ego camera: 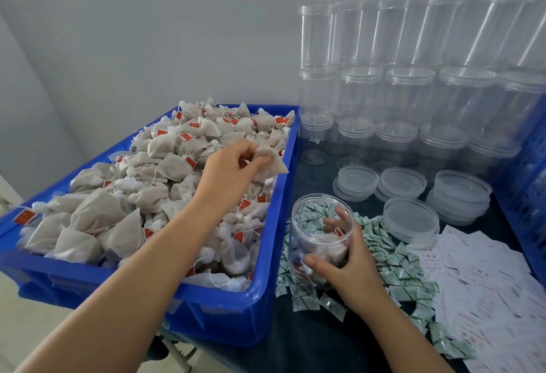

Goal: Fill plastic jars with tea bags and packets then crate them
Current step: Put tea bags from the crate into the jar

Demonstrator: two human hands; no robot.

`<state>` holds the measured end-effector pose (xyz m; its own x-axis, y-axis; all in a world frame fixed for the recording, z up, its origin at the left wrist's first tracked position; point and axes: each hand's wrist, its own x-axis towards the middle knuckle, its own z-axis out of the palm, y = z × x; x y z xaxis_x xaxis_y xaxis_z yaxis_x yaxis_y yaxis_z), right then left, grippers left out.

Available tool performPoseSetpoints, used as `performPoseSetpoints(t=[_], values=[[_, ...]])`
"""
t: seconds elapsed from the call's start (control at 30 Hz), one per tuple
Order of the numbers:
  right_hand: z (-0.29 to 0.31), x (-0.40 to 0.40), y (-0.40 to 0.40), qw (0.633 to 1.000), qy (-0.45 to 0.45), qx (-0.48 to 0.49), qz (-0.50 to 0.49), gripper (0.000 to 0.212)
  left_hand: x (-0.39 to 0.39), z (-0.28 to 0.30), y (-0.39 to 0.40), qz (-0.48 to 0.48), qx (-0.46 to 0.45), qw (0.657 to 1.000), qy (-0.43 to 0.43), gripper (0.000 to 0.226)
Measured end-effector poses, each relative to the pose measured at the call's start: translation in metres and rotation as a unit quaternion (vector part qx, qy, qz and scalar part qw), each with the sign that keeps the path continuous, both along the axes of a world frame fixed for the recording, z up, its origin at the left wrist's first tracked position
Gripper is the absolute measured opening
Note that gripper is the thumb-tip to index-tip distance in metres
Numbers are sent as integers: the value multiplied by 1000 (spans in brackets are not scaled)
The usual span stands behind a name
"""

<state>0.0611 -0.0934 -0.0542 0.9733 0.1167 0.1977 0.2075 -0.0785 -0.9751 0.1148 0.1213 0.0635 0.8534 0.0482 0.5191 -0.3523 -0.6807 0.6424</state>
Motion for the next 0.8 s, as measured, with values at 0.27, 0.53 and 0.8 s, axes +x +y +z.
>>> performPoseSetpoints(t=[0.27, 0.53, 0.8], values=[[-3, 2, 0, 1000, -4, -10, -3, 88, -15, 31, -21, -154, 2, 986, 57, 2], [-7, 4, -1, 1000, -9, 2, 1, 97, -28, 35, -59, -243, 14, 962, 126, 10], [-6, 6, 0, 999, -27, 18, 16, 82, -23, 14, -59, -199, 155, 958, 133, 8]])
